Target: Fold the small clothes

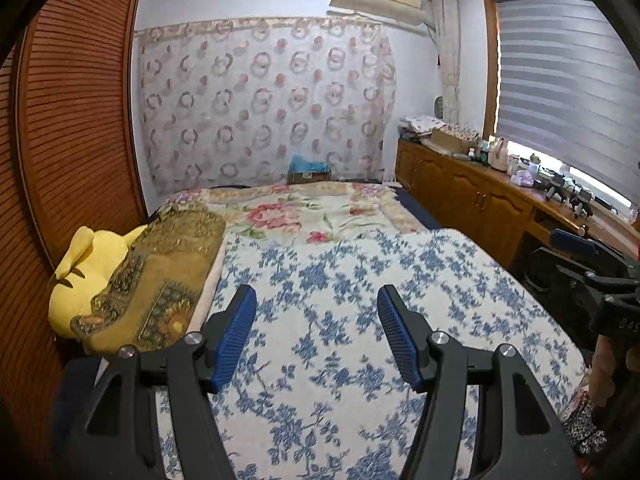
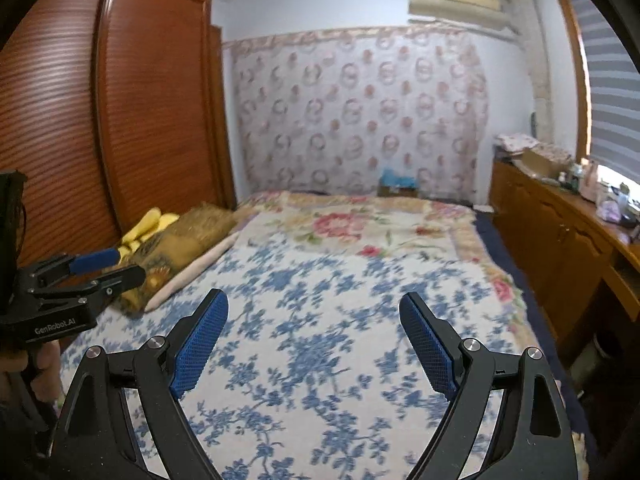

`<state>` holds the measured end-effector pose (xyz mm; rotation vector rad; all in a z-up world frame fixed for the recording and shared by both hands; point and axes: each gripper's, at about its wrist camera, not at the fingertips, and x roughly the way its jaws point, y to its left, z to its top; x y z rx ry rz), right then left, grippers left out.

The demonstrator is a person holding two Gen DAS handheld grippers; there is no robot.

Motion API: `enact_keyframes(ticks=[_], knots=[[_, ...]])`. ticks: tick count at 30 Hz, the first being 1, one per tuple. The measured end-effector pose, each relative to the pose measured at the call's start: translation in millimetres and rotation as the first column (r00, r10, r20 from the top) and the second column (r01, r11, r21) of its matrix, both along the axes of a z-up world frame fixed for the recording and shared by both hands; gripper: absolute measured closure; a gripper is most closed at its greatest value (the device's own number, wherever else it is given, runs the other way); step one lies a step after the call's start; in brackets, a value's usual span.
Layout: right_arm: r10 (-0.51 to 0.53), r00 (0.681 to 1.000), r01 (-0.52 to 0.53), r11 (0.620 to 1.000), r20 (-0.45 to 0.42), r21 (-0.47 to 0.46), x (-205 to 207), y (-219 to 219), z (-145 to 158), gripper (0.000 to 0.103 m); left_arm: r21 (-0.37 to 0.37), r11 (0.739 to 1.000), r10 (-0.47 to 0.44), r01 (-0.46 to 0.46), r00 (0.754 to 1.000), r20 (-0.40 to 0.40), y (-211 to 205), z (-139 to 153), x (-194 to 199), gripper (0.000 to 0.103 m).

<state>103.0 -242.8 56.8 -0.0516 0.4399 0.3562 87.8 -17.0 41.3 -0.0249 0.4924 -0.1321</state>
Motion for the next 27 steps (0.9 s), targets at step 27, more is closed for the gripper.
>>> enact_keyframes(ticks=[27], knots=[[-0.134, 0.985, 0.133, 0.991, 0.111, 0.013, -25, -30, 43, 0.013, 0.017, 0.999, 0.027, -0.029, 0.995, 0.099, -8, 50, -32, 0.040]])
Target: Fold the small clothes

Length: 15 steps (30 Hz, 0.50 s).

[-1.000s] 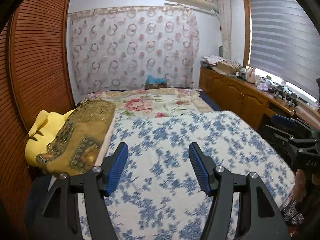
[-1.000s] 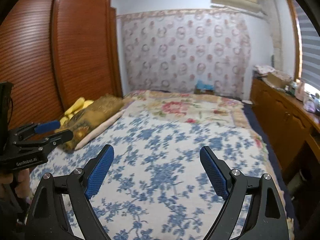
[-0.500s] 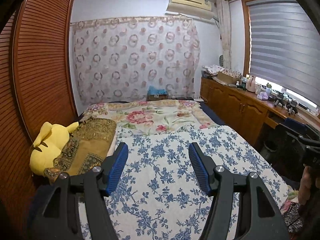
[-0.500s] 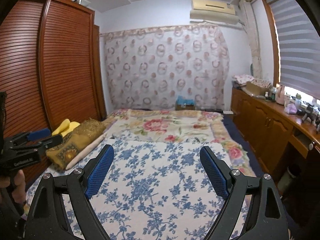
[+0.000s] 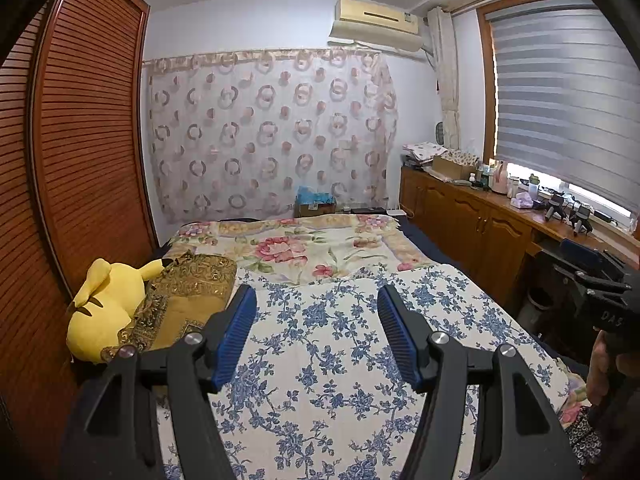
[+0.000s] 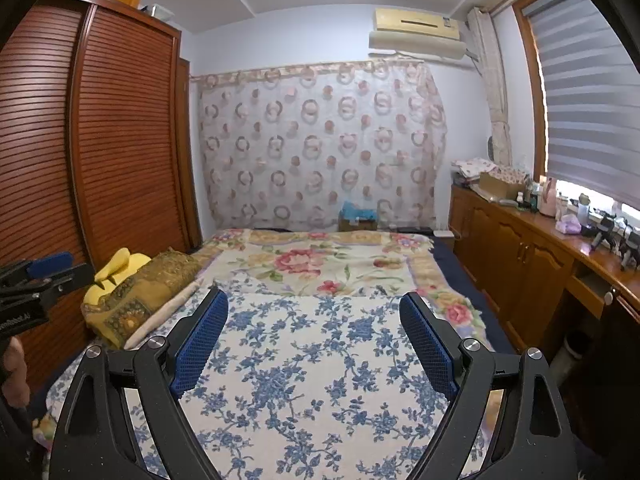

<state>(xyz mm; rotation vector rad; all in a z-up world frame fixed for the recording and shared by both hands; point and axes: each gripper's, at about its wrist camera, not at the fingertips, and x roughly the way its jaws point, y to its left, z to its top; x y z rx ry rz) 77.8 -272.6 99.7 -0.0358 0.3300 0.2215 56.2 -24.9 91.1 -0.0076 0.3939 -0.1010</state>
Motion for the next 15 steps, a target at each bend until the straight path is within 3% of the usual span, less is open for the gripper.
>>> enact_keyframes(ticks=[15], knots=[[0.001, 1.000, -0.001, 1.000, -0.007, 0.001, -0.3, 2.4, -3.0, 0.013, -0.008, 1.000, 0.022, -0.022, 1.000, -0.013, 0.1, -2.3, 2.3, 0.040]])
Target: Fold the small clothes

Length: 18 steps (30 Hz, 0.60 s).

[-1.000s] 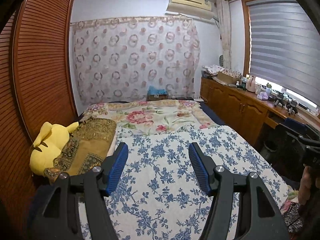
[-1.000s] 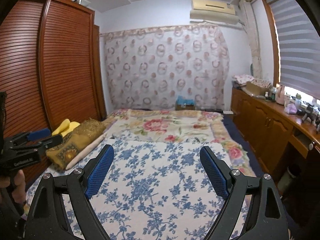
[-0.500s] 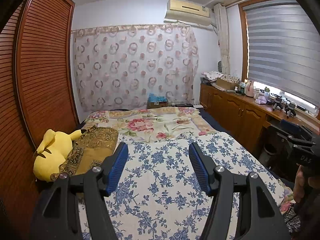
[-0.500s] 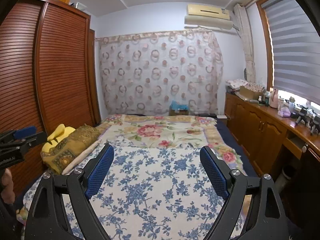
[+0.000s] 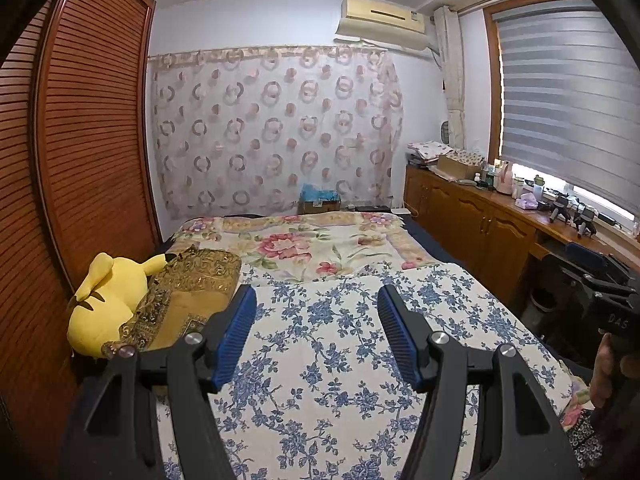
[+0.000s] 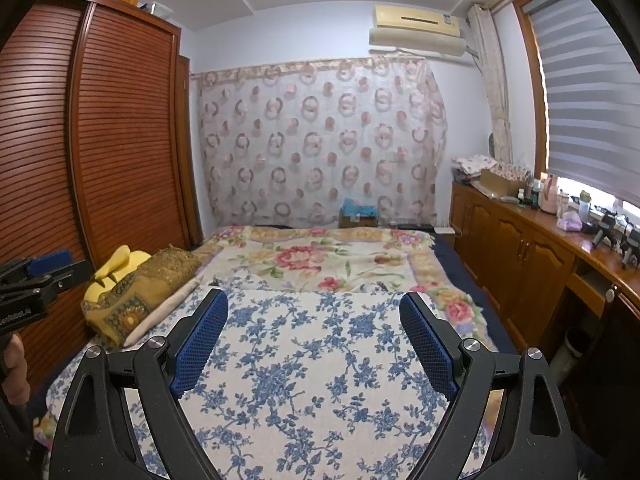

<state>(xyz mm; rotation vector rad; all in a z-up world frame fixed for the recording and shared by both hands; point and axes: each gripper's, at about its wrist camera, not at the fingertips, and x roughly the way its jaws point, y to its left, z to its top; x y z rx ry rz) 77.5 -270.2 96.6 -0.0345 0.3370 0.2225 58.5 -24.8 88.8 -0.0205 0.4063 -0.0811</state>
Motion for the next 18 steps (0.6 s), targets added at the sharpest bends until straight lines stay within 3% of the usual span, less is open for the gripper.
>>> enact_keyframes(ticks=[18], knots=[[0.001, 1.000, -0.001, 1.000, -0.005, 0.002, -0.3, 0.3, -2.7, 0.013, -0.003, 1.000, 0.003, -0.003, 1.000, -0.001, 0.9, -2.3, 1.7, 0.040]])
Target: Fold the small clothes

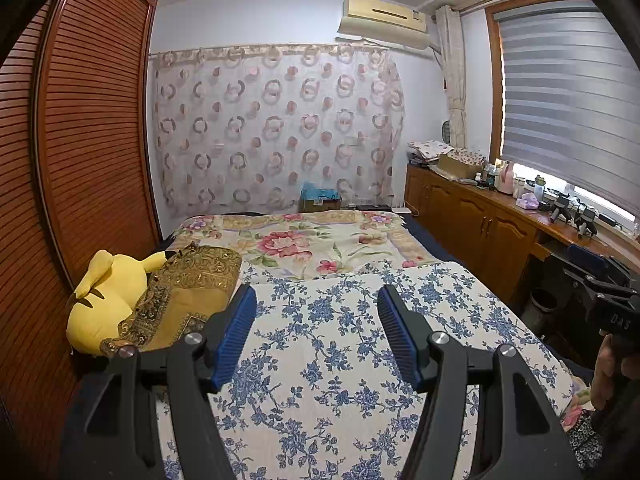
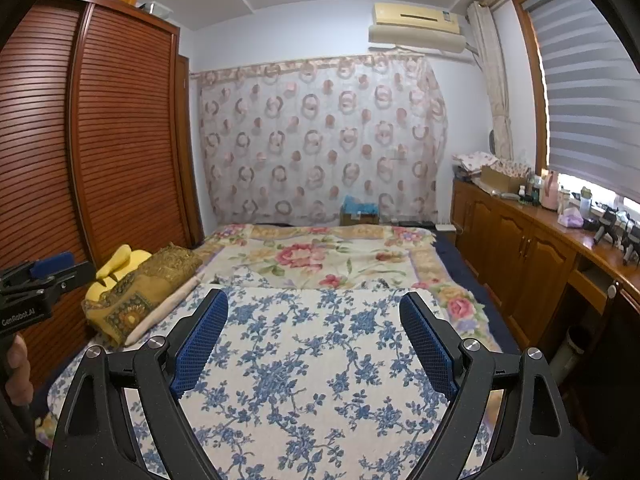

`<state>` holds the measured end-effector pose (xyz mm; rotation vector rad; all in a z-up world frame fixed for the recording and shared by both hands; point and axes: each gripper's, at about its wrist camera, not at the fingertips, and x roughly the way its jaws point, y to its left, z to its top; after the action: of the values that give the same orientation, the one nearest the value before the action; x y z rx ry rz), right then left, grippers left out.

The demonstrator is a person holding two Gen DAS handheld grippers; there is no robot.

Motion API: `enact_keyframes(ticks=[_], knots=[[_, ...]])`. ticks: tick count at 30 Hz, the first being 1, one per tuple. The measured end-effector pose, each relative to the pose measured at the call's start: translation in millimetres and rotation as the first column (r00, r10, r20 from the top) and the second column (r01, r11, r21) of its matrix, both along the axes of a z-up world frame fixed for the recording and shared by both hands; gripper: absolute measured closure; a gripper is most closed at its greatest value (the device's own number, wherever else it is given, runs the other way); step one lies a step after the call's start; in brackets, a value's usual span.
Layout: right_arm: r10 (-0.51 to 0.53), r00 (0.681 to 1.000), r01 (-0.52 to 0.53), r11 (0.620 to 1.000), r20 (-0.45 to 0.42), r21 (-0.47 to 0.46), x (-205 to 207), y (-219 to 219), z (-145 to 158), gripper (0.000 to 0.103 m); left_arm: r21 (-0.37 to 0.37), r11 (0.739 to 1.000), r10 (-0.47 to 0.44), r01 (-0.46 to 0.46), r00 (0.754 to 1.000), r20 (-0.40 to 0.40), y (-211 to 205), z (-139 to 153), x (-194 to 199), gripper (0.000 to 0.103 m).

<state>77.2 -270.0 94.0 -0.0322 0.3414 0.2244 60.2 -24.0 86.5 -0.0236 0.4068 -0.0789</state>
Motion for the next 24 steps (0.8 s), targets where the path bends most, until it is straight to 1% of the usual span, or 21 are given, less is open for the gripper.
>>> enact_keyframes(ticks=[24], knots=[[0.000, 1.000, 0.000, 1.000, -0.003, 0.002, 0.8, -1.0, 1.3, 0.013, -0.003, 1.000, 0.001, -0.001, 1.000, 0.002, 0.4, -2.9, 0.3, 0.040]])
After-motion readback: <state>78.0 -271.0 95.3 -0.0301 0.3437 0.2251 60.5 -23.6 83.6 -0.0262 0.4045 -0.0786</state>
